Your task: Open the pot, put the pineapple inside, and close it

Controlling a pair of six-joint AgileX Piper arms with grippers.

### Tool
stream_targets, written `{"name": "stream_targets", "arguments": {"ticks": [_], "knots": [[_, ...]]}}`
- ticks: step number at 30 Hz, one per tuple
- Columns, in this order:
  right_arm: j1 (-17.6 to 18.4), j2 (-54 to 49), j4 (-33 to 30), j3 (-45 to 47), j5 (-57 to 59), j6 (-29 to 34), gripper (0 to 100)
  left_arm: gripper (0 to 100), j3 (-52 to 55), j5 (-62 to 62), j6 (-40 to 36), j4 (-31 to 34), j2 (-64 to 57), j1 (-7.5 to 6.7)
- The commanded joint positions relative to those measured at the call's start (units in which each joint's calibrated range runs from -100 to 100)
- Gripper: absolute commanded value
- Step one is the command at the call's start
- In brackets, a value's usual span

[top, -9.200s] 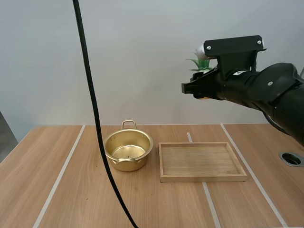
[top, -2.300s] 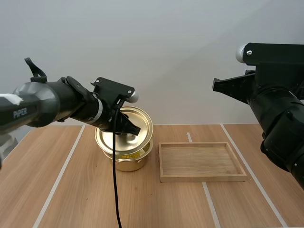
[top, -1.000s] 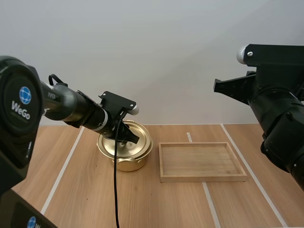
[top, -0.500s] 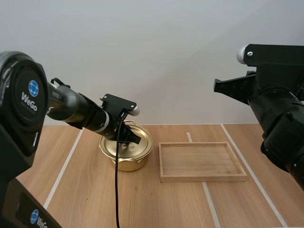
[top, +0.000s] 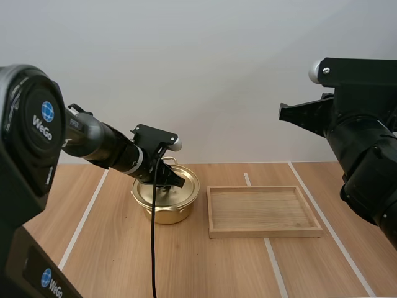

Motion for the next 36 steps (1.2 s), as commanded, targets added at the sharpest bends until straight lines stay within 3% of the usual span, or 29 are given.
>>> {"name": "stream_targets", "arguments": {"ticks": [1, 6, 8, 10, 12, 13, 28, 36], "knots": [[-0.23, -0.55, 0.21, 0.03, -0.40, -0.39, 0, 0, 0.26, 1.76, 0.93, 1.00, 0.68, -0.13], [-0.23, -0.55, 0.21, 0.03, -0.40, -0.39, 0, 0, 0.26, 1.58, 0.93, 1.00, 0.68, -0.13], [-0.21, -0.55, 0.21, 0.03, -0.83, -0.39, 0, 8, 0.26, 1.58, 0.83, 1.00, 0.68, -0.13], [-0.21, -0.55, 0.21, 0.03, -1.04, -0.39, 0, 24, 0.26, 1.58, 0.74, 1.00, 0.68, -0.13], [-0.21, -0.55, 0.21, 0.03, -1.04, -0.39, 0, 82, 0.26, 3.26, 0.74, 0.51, 0.68, -0.13], [-0.21, -0.55, 0.21, 0.03, -1.04, -0.39, 0, 100, 0.26, 3.90, 0.41, -0.43, 0.68, -0.13], [-0.21, -0.55, 0.21, 0.03, -1.53, -0.39, 0, 100, -2.41, 4.80, -5.60, -1.32, 0.34, -0.13], [-0.21, -0.55, 0.21, 0.03, -0.25, -0.39, 0, 100, -4.16, -1.18, -9.50, -3.32, -11.12, -0.13]]}}
